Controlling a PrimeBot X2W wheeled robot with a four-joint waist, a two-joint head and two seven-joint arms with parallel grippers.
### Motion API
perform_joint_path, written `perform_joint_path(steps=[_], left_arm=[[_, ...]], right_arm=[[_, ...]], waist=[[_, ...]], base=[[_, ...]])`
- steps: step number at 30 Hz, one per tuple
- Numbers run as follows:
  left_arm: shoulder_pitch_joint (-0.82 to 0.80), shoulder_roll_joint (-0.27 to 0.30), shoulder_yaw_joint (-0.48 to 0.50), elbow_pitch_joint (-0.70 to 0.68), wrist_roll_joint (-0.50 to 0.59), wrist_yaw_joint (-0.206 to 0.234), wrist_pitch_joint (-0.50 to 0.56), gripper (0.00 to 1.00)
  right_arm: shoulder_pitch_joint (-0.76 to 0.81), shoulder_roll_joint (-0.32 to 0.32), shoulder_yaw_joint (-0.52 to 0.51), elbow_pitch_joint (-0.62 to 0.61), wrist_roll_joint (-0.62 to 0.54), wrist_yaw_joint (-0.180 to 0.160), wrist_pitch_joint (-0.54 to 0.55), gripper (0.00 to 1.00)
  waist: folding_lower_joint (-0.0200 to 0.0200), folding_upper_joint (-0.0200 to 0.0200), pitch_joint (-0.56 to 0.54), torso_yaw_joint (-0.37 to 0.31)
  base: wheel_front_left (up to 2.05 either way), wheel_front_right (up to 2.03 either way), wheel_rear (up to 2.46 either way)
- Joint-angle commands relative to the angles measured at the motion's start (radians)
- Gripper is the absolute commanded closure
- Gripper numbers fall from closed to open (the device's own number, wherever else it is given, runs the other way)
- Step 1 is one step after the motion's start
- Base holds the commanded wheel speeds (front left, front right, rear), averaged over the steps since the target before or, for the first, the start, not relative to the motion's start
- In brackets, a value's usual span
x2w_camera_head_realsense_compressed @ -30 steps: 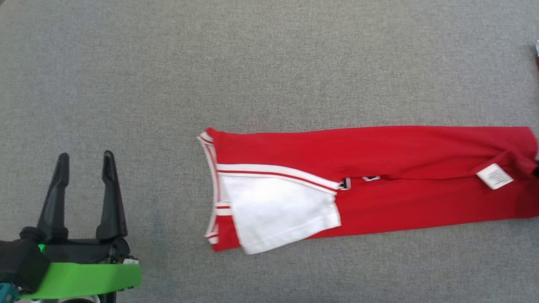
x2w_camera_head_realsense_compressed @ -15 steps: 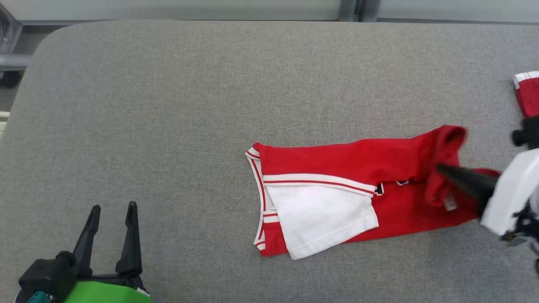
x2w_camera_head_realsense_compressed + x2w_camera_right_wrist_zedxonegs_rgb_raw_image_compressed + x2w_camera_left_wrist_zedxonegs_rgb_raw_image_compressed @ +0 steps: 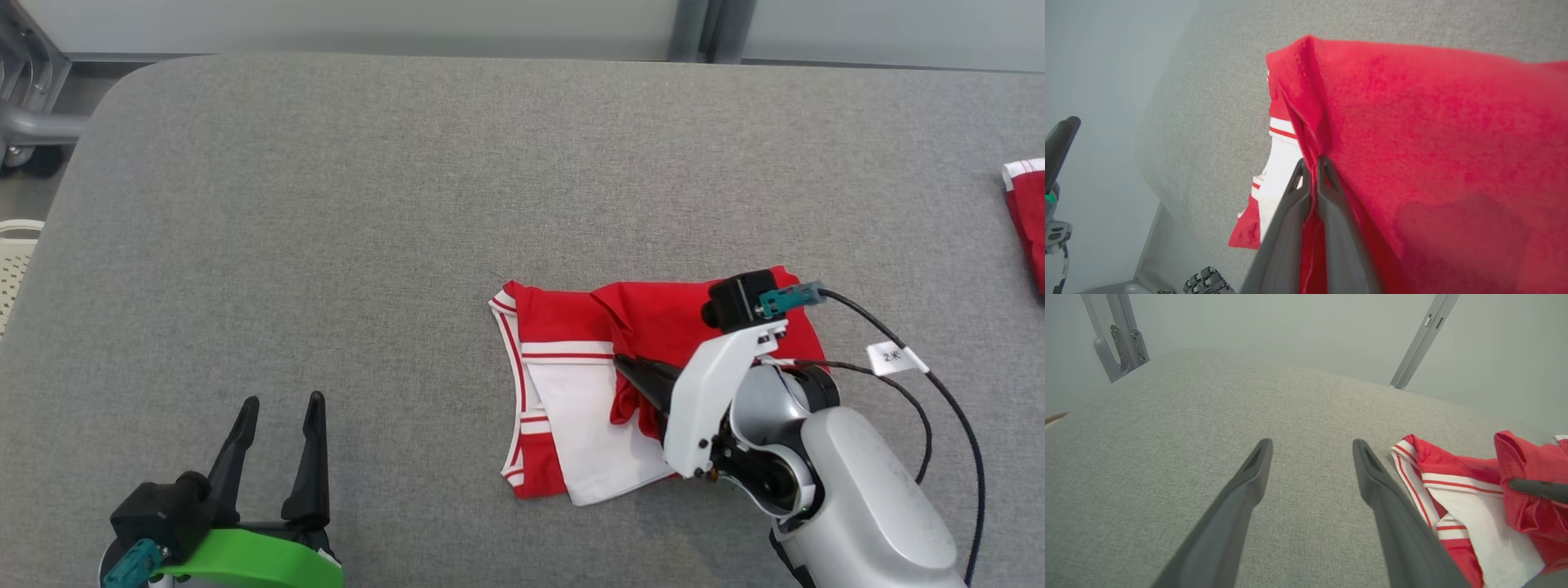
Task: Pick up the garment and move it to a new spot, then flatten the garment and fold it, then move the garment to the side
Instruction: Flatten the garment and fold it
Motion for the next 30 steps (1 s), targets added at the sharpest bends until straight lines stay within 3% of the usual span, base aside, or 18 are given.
perform_joint_path(steps=[1,13,20,21,22,23,30], left_arm=[[-0.023,-0.005,-0.008,0.013,0.01,-0.008,0.003,0.0],[-0.059,-0.025,-0.039,0.048,0.018,-0.023,0.012,0.0],[-0.061,-0.024,-0.037,0.063,0.006,-0.026,0.01,0.0],[-0.06,-0.023,-0.038,0.065,0.004,-0.025,0.011,0.0],[-0.059,-0.022,-0.038,0.066,0.003,-0.024,0.014,0.0],[-0.058,-0.02,-0.037,0.067,0.003,-0.023,0.015,0.0],[-0.037,0.008,-0.021,0.05,0.003,-0.006,0.021,0.0]], right_arm=[[-0.041,0.005,0.025,0.06,-0.003,0.0,-0.04,1.0],[-0.223,0.009,0.221,0.349,0.127,0.0,-0.206,1.0],[-0.28,0.009,0.303,0.444,0.182,0.0,-0.26,1.0],[-0.289,0.009,0.314,0.453,0.186,0.0,-0.27,0.71],[-0.296,0.009,0.327,0.462,0.187,0.0,-0.281,0.21],[-0.3,0.009,0.339,0.47,0.196,0.0,-0.289,0.0],[-0.332,0.008,0.435,0.415,0.254,0.0,-0.34,0.0]], waist=[[0.0,0.0,0.003,0.006],[0.0,0.0,0.004,0.033],[0.0,0.0,0.003,0.041],[0.0,0.0,0.002,0.04],[0.0,0.0,0.001,0.039],[0.0,0.0,0.0,0.038],[0.0,0.0,-0.011,0.006]], base=[[0.0,0.0,0.0],[0.0,0.0,0.0],[0.0,0.0,0.0],[0.0,0.0,0.0],[0.0,0.0,0.0],[0.0,0.0,0.0],[0.0,0.0,0.0]])
